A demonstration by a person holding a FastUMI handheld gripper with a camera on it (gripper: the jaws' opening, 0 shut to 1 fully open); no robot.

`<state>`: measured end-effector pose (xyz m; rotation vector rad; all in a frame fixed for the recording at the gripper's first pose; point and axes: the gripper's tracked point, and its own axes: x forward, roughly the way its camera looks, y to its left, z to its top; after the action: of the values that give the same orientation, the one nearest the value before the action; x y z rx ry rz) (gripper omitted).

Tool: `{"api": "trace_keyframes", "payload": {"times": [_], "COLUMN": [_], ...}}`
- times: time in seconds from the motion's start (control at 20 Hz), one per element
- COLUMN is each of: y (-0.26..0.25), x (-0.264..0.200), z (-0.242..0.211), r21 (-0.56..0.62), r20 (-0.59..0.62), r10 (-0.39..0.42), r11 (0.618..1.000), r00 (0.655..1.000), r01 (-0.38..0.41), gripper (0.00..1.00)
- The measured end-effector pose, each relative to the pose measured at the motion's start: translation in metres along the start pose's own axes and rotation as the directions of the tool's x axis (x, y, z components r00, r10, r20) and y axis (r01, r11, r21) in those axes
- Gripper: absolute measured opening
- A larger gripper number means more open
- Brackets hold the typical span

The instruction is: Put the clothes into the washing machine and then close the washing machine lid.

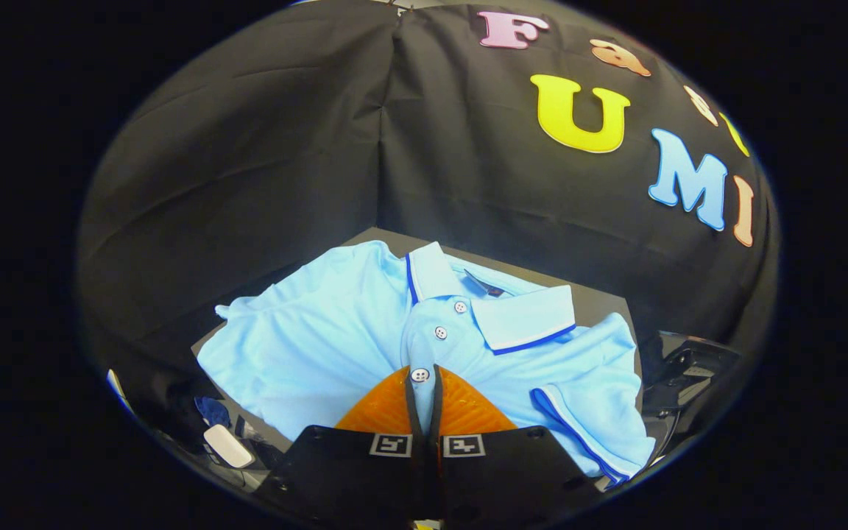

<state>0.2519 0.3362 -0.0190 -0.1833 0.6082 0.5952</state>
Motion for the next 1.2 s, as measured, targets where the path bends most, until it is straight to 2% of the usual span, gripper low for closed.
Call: {"api": "trace_keyframes", "payload": {"times": [0.2, 0.75, 1.0, 1.2], "y": [-0.001, -0.015, -0.035, -0.068], "x": [-0.017, -0.104, -0.142, -0.164], "z": [0.014, 0.100, 0.129, 0.130], "r21": [0.012, 0.041, 0.036, 0.039], "r20": [0.043, 0.232, 0.308, 0.336], "r10": [0.030, 0.077, 0.072, 0.027], "r11": [0.999, 0.995, 0.996, 0.998], "r00": [0.999, 0.970, 0.949, 0.942], "r01": [-0.031, -0.089, -0.087, -0.043], "gripper": [0.02, 0.01, 0.01, 0.01]}}
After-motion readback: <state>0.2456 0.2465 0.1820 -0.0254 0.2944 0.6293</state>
